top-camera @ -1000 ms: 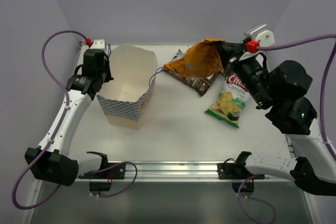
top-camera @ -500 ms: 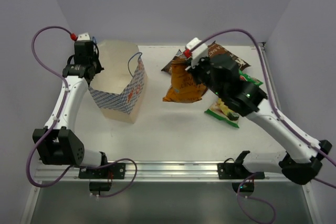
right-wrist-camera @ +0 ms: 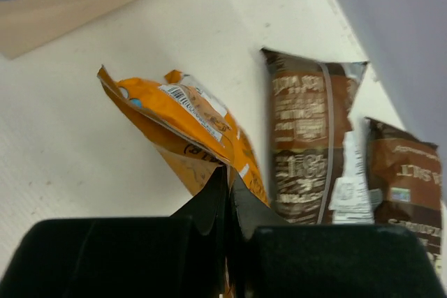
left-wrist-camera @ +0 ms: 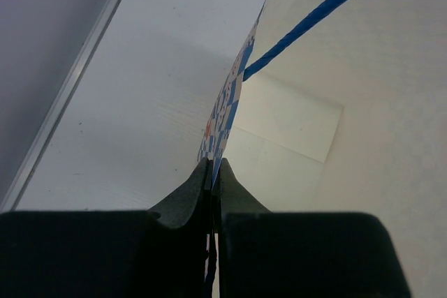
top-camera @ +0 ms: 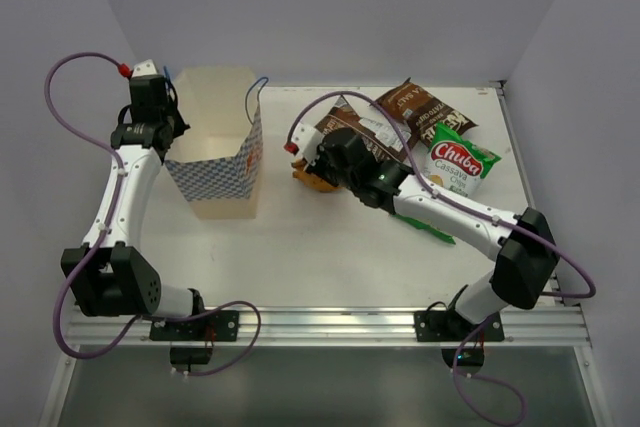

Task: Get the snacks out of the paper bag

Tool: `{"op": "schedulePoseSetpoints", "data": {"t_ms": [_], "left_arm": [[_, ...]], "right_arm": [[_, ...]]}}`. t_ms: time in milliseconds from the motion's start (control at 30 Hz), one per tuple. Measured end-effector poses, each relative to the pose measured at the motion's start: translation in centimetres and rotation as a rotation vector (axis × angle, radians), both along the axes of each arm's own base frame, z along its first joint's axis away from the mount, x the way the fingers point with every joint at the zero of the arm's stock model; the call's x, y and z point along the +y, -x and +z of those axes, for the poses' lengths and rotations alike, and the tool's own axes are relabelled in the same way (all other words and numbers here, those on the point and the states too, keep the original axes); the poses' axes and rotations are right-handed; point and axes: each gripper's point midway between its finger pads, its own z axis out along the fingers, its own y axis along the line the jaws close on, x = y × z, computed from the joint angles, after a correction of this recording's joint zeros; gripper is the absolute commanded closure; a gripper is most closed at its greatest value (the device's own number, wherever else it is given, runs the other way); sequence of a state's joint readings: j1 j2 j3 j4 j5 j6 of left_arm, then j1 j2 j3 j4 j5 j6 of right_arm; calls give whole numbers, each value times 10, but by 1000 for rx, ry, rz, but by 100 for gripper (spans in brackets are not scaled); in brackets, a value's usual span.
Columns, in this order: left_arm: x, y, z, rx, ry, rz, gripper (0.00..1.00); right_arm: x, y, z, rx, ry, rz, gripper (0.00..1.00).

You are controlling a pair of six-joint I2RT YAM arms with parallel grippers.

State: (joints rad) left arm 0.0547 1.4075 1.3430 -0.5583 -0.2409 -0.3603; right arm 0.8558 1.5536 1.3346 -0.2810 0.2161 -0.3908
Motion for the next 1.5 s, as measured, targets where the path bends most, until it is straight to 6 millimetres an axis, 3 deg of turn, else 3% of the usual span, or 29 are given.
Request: {"op": "schedulePoseSetpoints", "data": {"t_ms": [100, 200, 300, 333, 367, 433, 500, 600, 767, 867, 1033, 1167, 1333, 1500], "left_arm": [[-2, 2, 1, -9, 9, -6, 99], [-4, 3, 2, -22, 21, -9, 96], [-6, 4, 2, -26, 32, -14, 88], [-7, 4, 2, -27, 37, -16, 86], [-7, 4, 2, -28, 41, -17, 81], [-9, 4, 2, -29, 45, -22, 73], [-9, 4, 2, -28, 45, -24, 67], [-9, 5, 4, -25, 45, -23, 48], [-7, 5, 22, -50, 33, -26, 10], [-7, 9, 38, -76, 26, -22, 2], [-6, 33, 71, -130, 10, -21, 0], [-10, 66, 109, -231, -4, -31, 0], [-34, 116, 157, -391, -32, -123, 0], [-42, 155, 180, -478, -75, -189, 0]], "right_arm": [[-3, 32, -48, 81, 68, 43, 96], [-2, 78, -93, 220, 154, 110, 85], [-9, 109, -122, 382, 191, 119, 56], [-12, 118, -127, 434, 188, 112, 37], [-15, 127, -132, 484, 182, 105, 27], [-20, 141, -137, 561, 168, 91, 12], [-24, 152, -133, 605, 144, 82, 6], [-28, 162, -106, 620, 65, 63, 1], [-25, 159, -27, 538, -122, 46, 1], [-27, 155, 23, 468, -236, 25, 1], [-52, 152, 80, 363, -373, -55, 1], [-86, 148, 118, 262, -478, -175, 1], [-154, 145, 169, 84, -664, -375, 1], [-224, 160, 208, -54, -855, -515, 1]]}}
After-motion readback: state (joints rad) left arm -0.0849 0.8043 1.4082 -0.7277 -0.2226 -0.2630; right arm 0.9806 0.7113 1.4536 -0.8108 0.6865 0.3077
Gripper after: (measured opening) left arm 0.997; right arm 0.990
